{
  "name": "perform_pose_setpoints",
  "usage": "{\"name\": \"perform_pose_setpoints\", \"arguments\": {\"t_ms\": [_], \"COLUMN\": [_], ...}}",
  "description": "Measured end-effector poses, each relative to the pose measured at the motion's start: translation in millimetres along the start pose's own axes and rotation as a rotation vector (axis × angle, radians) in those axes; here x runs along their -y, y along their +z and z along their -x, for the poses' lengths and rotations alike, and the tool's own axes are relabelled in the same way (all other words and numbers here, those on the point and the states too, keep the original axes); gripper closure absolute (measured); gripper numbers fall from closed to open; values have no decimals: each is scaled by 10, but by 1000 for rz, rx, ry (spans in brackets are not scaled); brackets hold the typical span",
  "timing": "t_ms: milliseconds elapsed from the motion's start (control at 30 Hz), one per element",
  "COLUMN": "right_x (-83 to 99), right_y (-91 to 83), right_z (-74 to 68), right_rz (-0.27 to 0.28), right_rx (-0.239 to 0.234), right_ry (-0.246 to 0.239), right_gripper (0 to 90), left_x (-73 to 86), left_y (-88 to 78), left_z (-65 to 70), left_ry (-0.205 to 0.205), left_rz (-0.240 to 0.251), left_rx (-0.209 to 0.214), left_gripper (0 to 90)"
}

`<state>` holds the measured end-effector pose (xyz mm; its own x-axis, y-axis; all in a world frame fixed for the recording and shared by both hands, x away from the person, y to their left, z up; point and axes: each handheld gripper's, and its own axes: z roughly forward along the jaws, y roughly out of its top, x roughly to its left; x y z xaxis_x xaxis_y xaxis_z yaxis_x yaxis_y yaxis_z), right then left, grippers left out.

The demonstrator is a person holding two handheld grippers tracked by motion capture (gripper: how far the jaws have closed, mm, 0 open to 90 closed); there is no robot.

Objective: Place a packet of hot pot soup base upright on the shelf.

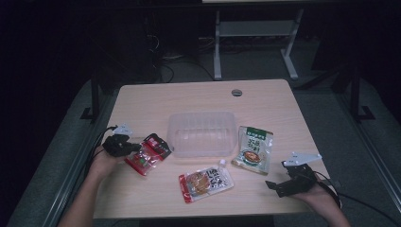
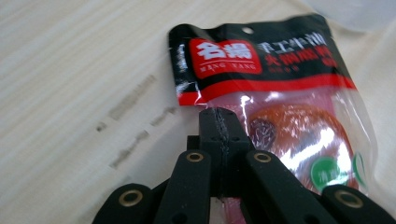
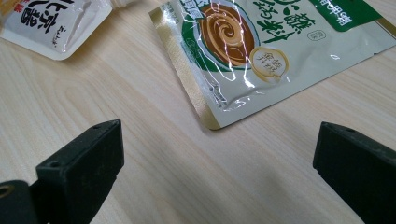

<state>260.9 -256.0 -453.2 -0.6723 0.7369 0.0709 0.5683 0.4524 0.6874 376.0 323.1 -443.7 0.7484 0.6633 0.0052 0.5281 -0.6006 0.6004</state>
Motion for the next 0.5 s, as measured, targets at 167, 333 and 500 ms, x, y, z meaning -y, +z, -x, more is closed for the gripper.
{"name": "perform_pose_setpoints", "arguments": {"t_ms": [167,333,500], "right_x": [-3,-3,-13], "right_y": [0,1,10], "right_z": [-4,-6,-11], "right_rz": [5,3,3], "right_rx": [0,-1,-4], "right_ry": [-3,0,-1], "right_gripper": [17,18,18], "left_x": [75,173,94], "left_y": [-60,-146,-195], "left_z": [81,147,143], "left_ry": [5,13,-11], "left_rz": [-5,-9,28], "left_rx": [10,14,5], "left_gripper": [899,898,898]}}
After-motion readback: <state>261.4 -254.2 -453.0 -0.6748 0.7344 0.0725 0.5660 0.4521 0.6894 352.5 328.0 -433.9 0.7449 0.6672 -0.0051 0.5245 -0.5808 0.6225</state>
